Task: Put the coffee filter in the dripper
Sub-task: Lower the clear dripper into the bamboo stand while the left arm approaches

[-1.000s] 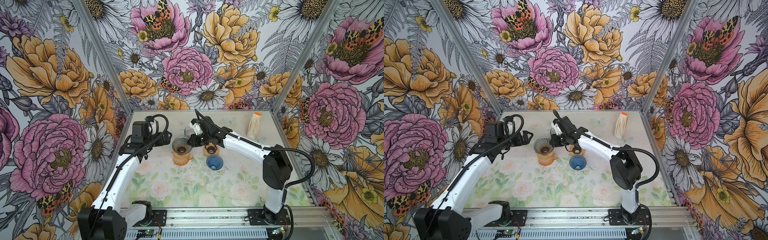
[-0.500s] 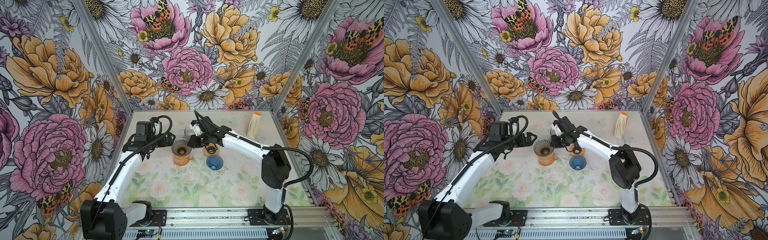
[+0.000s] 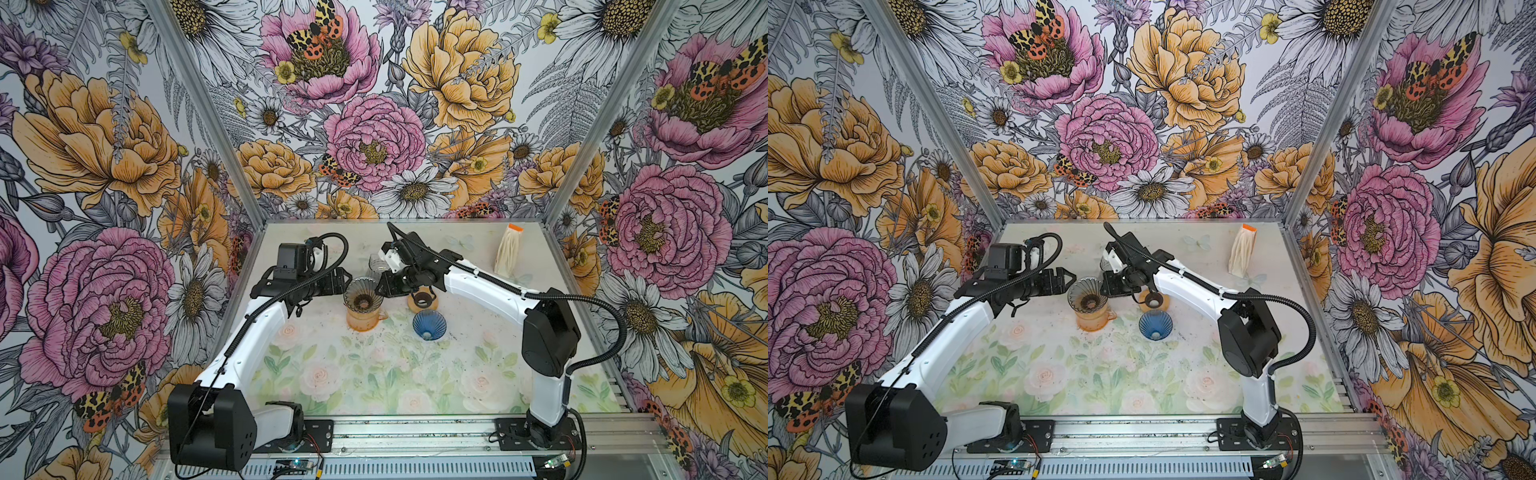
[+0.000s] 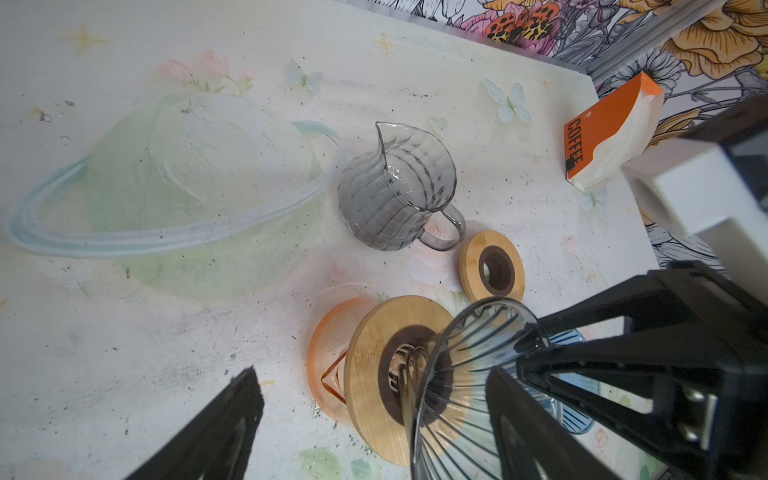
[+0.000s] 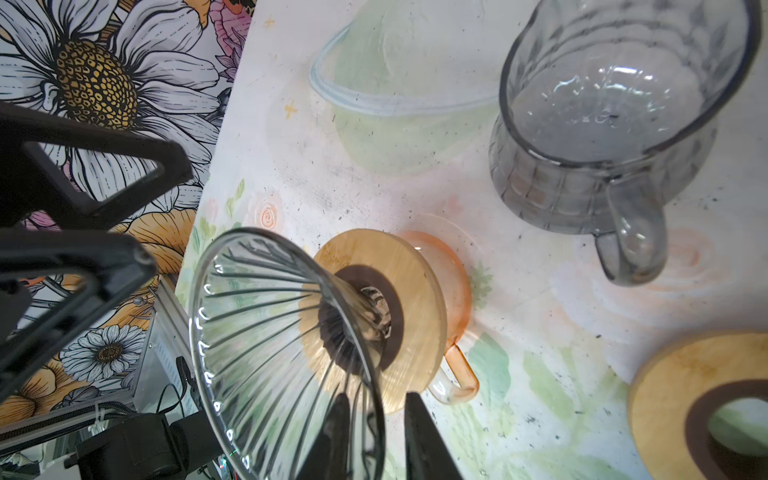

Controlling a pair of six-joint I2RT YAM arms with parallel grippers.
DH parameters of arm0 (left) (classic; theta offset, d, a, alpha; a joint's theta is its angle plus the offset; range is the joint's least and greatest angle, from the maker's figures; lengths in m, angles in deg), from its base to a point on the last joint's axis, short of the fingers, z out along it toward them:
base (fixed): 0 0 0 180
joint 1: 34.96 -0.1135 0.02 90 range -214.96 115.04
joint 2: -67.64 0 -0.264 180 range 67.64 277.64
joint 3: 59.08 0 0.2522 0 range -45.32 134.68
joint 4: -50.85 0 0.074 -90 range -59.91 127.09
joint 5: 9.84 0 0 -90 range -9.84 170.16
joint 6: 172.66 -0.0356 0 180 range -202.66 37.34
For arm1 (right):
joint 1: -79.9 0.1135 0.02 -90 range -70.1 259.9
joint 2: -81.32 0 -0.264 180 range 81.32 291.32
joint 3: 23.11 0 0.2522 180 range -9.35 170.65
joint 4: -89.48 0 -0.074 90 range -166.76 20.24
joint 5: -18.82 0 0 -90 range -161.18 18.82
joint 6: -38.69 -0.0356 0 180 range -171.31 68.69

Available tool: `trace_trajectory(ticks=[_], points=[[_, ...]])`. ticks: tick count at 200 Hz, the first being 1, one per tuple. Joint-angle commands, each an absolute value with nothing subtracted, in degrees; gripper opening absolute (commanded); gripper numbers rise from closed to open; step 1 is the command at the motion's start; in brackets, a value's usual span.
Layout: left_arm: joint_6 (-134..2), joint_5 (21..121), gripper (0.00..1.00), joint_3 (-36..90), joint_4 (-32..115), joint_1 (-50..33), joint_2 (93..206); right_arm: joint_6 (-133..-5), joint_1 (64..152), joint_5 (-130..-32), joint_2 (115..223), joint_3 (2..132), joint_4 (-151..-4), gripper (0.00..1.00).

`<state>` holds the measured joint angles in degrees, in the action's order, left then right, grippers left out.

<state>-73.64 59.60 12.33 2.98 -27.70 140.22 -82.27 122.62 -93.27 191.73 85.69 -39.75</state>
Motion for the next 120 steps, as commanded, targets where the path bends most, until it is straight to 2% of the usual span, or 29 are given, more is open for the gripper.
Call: trace_trajectory(ticks=[1, 73, 87, 98, 120], points=[[-75.07, 57.80, 0.79, 13.21, 2.94, -26.51, 142.11, -80.95, 122.88, -91.79, 193.15, 88.87, -39.94, 0.26], [-76.23, 58.93, 0.64, 15.42, 2.52, -25.30, 147.24, -79.89, 122.62, -91.71, 195.18, 91.01, -39.67, 0.27], [-76.25, 58.44, 0.57, 15.68, 2.46, -25.31, 147.70, -79.71, 122.57, -91.98, 195.49, 91.34, -39.43, 0.27], [-76.55, 57.25, 0.48, 15.76, 2.42, -25.25, 147.95, -79.40, 122.53, -92.57, 195.72, 91.76, -39.12, 0.27], [-77.11, 55.50, 0.42, 15.88, 1.32, -25.14, 148.99, -78.75, 122.36, -92.80, 195.45, 92.17, -37.81, 0.27]])
